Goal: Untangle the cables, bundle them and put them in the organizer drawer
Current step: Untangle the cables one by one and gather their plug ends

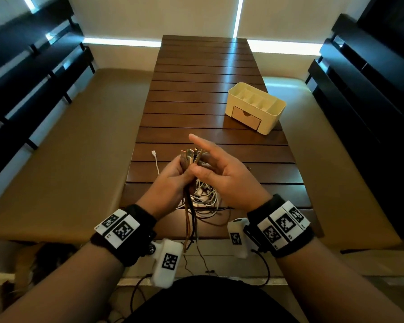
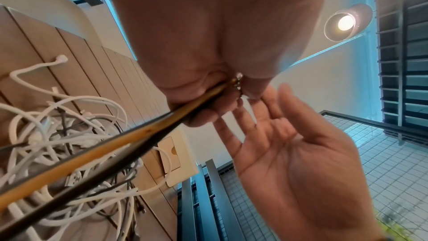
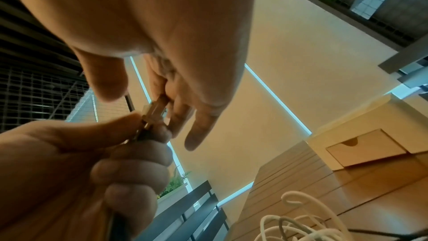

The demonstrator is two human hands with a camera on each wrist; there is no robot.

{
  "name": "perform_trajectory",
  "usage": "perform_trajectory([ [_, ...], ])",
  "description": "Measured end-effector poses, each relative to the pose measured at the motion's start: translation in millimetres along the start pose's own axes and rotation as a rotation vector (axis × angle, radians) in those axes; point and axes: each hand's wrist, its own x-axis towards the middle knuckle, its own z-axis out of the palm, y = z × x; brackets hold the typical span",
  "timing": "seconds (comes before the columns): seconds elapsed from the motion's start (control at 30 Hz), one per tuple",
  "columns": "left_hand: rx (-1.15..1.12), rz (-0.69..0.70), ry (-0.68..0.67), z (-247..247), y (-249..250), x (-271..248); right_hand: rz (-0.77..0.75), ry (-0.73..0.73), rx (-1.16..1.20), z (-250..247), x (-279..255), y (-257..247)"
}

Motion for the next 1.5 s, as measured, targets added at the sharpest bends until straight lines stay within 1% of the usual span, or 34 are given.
perform_trajectory([
  [0.03, -0.002, -0.005, 0.016, 1, -1, 2, -0.013, 0.023, 0.045, -4, 2, 4],
  [0.07, -0.005, -0.010, 0.032, 2, -1, 4, -0.021, 0.093, 0.094, -8, 3, 8],
  [0.13, 0.009, -0.014, 0.060, 2, -2, 11, 0.030, 0.352, 0.082, -27, 6, 30],
  [0.17, 0.020, -0.010, 0.066, 1, -1, 15, 0.104, 0.485, 0.000, -40, 7, 48],
  [0.2, 0.026, -0.004, 0.074, 1, 0, 18, 0.215, 0.569, -0.108, -53, 6, 70],
  [0.23, 0.026, 0.003, 0.084, 0, 2, 20, 0.344, 0.595, -0.214, -66, 4, 92],
  [0.3, 0.013, 0.015, 0.115, 0, 6, 25, 0.583, 0.540, -0.366, -87, -3, 136],
  [0.33, 0.001, 0.023, 0.130, 0, 7, 27, 0.666, 0.490, -0.436, -93, -6, 154],
  [0.37, -0.008, 0.029, 0.144, 0, 8, 30, 0.714, 0.445, -0.516, -97, -9, 166],
  [0.4, -0.023, 0.031, 0.154, 1, 8, 33, 0.739, 0.414, -0.593, -99, -11, 175],
  [0.47, -0.066, 0.033, 0.159, 0, 9, 38, 0.761, 0.415, -0.658, -99, -13, 182],
  [0.53, -0.082, 0.034, 0.160, 0, 10, 42, 0.767, 0.444, -0.661, -98, -11, 186],
  [0.7, -0.072, 0.034, 0.165, 0, 11, 43, 0.767, 0.457, -0.691, -98, -13, 192],
  [0.77, -0.049, 0.029, 0.177, 0, 11, 43, 0.770, 0.473, -0.657, -100, -14, 189],
  [0.83, -0.031, 0.026, 0.183, 0, 11, 43, 0.756, 0.521, -0.536, -101, -15, 179],
  [0.9, -0.031, 0.027, 0.184, 0, 11, 42, 0.677, 0.608, -0.390, -101, -15, 162],
  [0.97, -0.040, 0.023, 0.183, -1, 11, 43, 0.547, 0.679, -0.318, -103, -11, 139],
  [1.1, -0.068, 0.025, 0.178, 4, 13, 45, 0.313, 0.769, -0.168, -118, 14, 78],
  [1.2, -0.085, 0.029, 0.167, 9, 18, 44, 0.127, 0.916, -0.094, -131, 32, 24],
  [1.27, -0.096, 0.029, 0.163, 10, 21, 42, -0.025, 0.996, 0.003, -134, 37, -8],
  [1.33, -0.112, 0.027, 0.163, 11, 23, 40, -0.130, 0.972, 0.116, -128, 38, -27],
  [1.37, -0.110, 0.031, 0.165, 12, 23, 40, -0.137, 0.931, 0.144, -122, 38, -31],
  [1.5, -0.056, 0.056, 0.186, 13, 21, 38, -0.044, 0.771, 0.183, -82, 33, -17],
])
